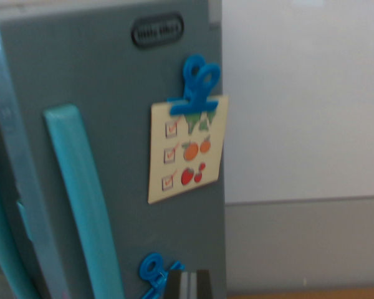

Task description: Close fridge door

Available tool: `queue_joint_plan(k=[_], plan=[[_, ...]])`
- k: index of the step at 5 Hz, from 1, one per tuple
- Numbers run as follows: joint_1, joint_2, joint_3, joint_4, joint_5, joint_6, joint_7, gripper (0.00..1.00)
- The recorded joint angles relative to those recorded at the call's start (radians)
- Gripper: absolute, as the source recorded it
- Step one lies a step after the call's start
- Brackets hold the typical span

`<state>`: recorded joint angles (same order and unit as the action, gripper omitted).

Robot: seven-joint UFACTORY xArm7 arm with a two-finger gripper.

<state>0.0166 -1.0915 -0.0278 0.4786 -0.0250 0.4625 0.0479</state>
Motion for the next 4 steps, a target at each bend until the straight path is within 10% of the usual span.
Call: queue_joint_plan(k=[1,2,3,4], plan=[[0.0,0.0,0.0,0.0,0.0,0.0,0.0,1.0],[0.0,0.103,0.003,0.056,0.0,0.0,0.0,1.0],[0.0,0.103,0.003,0.056,0.0,0.0,0.0,1.0],[0.0003,0.215,0.022,0.105,0.0,0.0,0.0,1.0]])
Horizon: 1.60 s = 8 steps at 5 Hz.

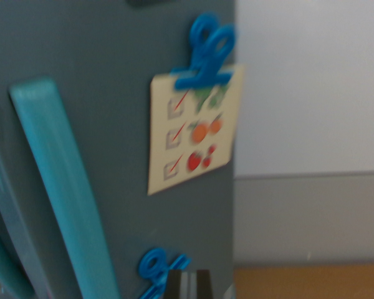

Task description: Close fridge door

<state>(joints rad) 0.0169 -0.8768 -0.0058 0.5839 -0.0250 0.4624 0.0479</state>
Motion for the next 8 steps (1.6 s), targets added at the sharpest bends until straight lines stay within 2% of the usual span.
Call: queue_joint_plan(k=[1,2,3,4,5,6,7,8], plan=[[0.0,0.0,0.0,0.0,0.0,0.0,0.0,1.0],[0.0001,0.103,0.032,0.038,0.0,0.0,0.0,1.0],[0.0001,0.103,0.032,0.038,0.0,0.0,0.0,1.0],[0.0001,0.192,0.066,0.086,0.0,-0.001,0.0,1.0],[0.0001,0.192,0.066,0.086,0.0,-0.001,0.0,1.0],[0.0002,0.27,0.102,0.138,0.0,-0.001,0.0,1.0],[0.0002,0.27,0.102,0.138,0.0,-0.001,0.0,1.0],[0.0002,0.344,0.139,0.192,0.0,-0.002,0.0,1.0]])
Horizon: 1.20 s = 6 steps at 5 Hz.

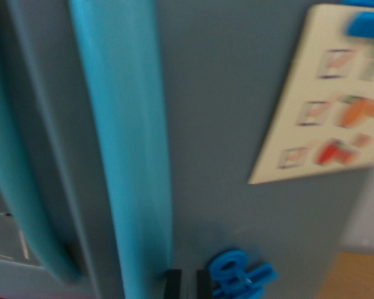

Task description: Close fridge door

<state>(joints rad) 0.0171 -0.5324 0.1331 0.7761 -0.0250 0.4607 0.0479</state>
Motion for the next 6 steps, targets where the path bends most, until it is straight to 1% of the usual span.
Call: queue_joint_plan(k=[1,2,3,4,5,6], plan=[[0.0,0.0,0.0,0.0,0.0,0.0,0.0,1.0],[0.0,0.073,0.025,0.062,0.0,-0.001,0.0,1.0],[0.0,0.073,0.025,0.062,0.0,-0.001,0.0,1.0],[0.0,0.14,0.039,0.128,0.0,-0.002,0.0,1.0],[0.0,0.14,0.039,0.128,0.0,-0.002,0.0,1.0],[0.0,0.204,0.051,0.192,0.0,-0.012,0.0,1.0]])
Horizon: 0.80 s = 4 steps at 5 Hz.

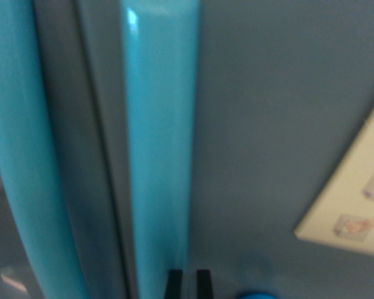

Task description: Close fridge door

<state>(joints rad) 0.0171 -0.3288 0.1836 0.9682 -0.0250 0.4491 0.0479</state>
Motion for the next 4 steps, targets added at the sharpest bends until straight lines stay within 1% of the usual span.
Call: queue_joint_plan(k=[1,2,4], plan=[[0.0,0.0,0.0,0.0,0.0,0.0,0.0,1.0],[0.0,0.026,0.005,0.022,0.0,-0.003,0.0,1.0],[0.0,0.026,0.005,0.022,0.0,-0.003,0.0,1.0]])
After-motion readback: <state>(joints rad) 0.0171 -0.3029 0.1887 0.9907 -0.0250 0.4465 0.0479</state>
